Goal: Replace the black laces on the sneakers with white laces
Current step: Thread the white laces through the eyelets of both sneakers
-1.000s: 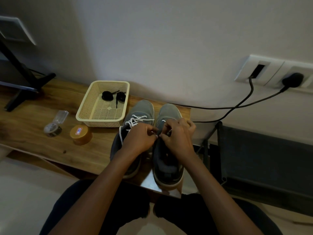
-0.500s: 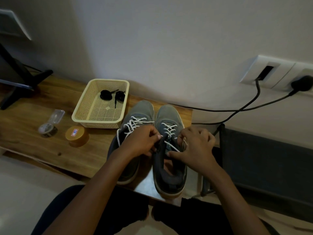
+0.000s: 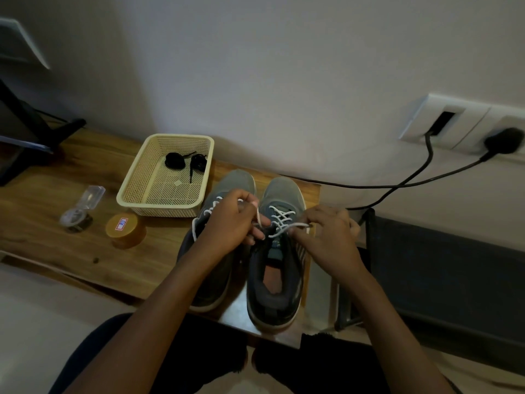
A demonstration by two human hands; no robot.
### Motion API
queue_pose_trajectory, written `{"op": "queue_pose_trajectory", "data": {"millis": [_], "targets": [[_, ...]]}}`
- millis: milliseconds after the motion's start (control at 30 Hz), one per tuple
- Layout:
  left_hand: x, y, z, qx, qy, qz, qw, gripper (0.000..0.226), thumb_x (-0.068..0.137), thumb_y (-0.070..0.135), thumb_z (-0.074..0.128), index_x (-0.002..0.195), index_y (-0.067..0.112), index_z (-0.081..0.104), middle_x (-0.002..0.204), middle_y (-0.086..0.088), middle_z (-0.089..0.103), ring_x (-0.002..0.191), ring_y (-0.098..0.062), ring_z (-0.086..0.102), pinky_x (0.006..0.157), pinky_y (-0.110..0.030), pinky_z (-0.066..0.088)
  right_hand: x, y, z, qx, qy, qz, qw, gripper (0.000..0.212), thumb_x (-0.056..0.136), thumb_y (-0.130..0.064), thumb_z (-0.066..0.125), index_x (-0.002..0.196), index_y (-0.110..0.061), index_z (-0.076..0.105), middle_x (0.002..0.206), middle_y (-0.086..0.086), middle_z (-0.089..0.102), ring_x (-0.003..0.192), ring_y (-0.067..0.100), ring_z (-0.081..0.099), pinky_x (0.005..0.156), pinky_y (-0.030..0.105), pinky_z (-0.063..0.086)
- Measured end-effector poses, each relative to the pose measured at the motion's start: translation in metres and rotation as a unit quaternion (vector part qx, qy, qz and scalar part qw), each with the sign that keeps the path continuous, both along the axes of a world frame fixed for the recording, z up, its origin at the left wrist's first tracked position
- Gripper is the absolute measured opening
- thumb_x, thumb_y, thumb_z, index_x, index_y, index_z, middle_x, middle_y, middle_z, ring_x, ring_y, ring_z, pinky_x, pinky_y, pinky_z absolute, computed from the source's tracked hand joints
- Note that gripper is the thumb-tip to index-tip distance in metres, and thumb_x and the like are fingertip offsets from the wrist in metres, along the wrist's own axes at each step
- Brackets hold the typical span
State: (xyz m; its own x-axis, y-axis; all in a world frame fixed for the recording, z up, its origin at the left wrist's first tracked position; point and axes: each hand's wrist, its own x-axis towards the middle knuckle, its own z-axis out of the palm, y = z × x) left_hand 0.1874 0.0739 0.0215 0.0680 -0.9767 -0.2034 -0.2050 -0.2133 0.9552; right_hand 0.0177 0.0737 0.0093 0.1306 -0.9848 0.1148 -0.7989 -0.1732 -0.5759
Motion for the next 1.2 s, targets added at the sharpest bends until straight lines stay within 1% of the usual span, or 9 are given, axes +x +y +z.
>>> {"op": "queue_pose_trajectory", "data": {"millis": [100, 233, 400, 533, 667, 833, 1033, 1100, 1200], "targets": [[0.0, 0.0, -0.001, 0.012, -0.013, -0.019, 1.0, 0.014, 0.098, 0.015, 0.047, 0.086, 0.018, 0.051, 0.068, -0.002, 0.062, 0.056, -0.012, 0.059, 0.05, -0.023, 0.05, 0.013, -0.005, -0.003, -0.019, -0.022, -0.047, 0.998, 0.015, 0.083, -0.034, 0.068, 0.089, -0.026, 0.057, 0.109, -0.006, 0.056, 0.108, 0.015, 0.039, 0.082, 0.026, 0.016], [0.006, 0.001, -0.005, -0.005, -0.128, -0.05, 0.991, 0.011, 0.095, 0.018, 0.053, 0.085, 0.017, 0.057, 0.073, -0.001, 0.062, 0.065, -0.014, 0.063, 0.056, -0.025, 0.053, 0.025, -0.008, -0.007, -0.085, -0.022, -0.13, 0.988, 0.04, 0.074, -0.036, 0.075, 0.098, -0.021, 0.048, 0.106, -0.003, 0.044, 0.104, 0.018, 0.041, 0.085, 0.029, 0.019], [0.009, 0.004, -0.005, -0.03, -0.271, -0.111, 0.956, 0.015, 0.092, 0.016, 0.057, 0.095, 0.013, 0.072, 0.075, 0.001, 0.066, 0.066, -0.013, 0.063, 0.074, -0.036, 0.056, 0.027, -0.002, -0.015, -0.113, 0.055, -0.084, 0.989, 0.024, 0.07, -0.035, 0.076, 0.072, -0.019, 0.059, 0.103, -0.001, 0.051, 0.103, 0.023, 0.038, 0.085, 0.033, 0.019], [0.01, 0.005, -0.002, -0.024, -0.315, -0.135, 0.939, 0.015, 0.09, 0.015, 0.059, 0.099, 0.016, 0.071, 0.083, 0.001, 0.066, 0.076, -0.014, 0.062, 0.076, -0.03, 0.052, 0.027, -0.002, -0.017, -0.075, 0.083, -0.064, 0.992, 0.021, 0.073, -0.034, 0.074, 0.084, -0.017, 0.068, 0.109, 0.0, 0.053, 0.107, 0.023, 0.034, 0.089, 0.036, 0.02], [0.009, 0.008, -0.001, -0.022, -0.315, -0.139, 0.939, 0.016, 0.093, 0.016, 0.056, 0.078, 0.022, 0.061, 0.071, 0.006, 0.059, 0.073, -0.015, 0.061, 0.074, -0.036, 0.053, 0.024, -0.002, -0.014, -0.033, 0.069, -0.063, 0.995, 0.019, 0.076, -0.037, 0.07, 0.085, -0.021, 0.065, 0.109, -0.004, 0.049, 0.107, 0.019, 0.031, 0.089, 0.032, 0.018], [0.005, 0.014, -0.005, -0.053, -0.346, -0.106, 0.931, 0.012, 0.095, 0.02, 0.05, 0.085, 0.022, 0.055, 0.102, -0.001, 0.055, 0.09, -0.019, 0.057, 0.084, -0.042, 0.047, 0.024, -0.002, -0.011, -0.004, 0.077, -0.068, 0.995, 0.017, 0.078, -0.038, 0.068, 0.081, -0.023, 0.062, 0.109, -0.005, 0.049, 0.107, 0.02, 0.032, 0.081, 0.03, 0.015], [0.015, 0.014, -0.002, -0.104, -0.356, -0.004, 0.929, 0.01, 0.095, 0.024, 0.051, 0.095, 0.019, 0.059, 0.107, 0.003, 0.041, 0.096, -0.019, 0.053, 0.078, -0.034, 0.042, 0.025, -0.002, -0.012, -0.007, 0.083, -0.075, 0.994, 0.022, 0.078, -0.041, 0.068, 0.082, -0.019, 0.067, 0.112, -0.006, 0.052, 0.106, 0.019, 0.031, 0.077, 0.028, 0.013], [0.019, 0.013, -0.001, -0.133, -0.374, 0.027, 0.917, 0.011, 0.092, 0.024, 0.056, 0.096, 0.018, 0.064, 0.118, -0.002, 0.044, 0.107, -0.024, 0.049, 0.084, -0.037, 0.043, 0.025, -0.003, -0.011, -0.006, 0.09, -0.073, 0.993, 0.023, 0.079, -0.041, 0.067, 0.085, -0.019, 0.067, 0.115, -0.006, 0.051, 0.107, 0.019, 0.03, 0.077, 0.028, 0.012], [0.017, 0.014, -0.001, -0.148, -0.454, 0.001, 0.879, 0.012, 0.088, 0.032, 0.061, 0.096, 0.027, 0.068, 0.14, 0.006, 0.038, 0.129, -0.023, 0.027, 0.1, -0.04, 0.022, 0.026, -0.002, -0.01, -0.004, 0.097, -0.068, 0.993, 0.023, 0.08, -0.039, 0.066, 0.088, -0.018, 0.067, 0.12, -0.006, 0.05, 0.112, 0.019, 0.03, 0.079, 0.028, 0.013]]}}
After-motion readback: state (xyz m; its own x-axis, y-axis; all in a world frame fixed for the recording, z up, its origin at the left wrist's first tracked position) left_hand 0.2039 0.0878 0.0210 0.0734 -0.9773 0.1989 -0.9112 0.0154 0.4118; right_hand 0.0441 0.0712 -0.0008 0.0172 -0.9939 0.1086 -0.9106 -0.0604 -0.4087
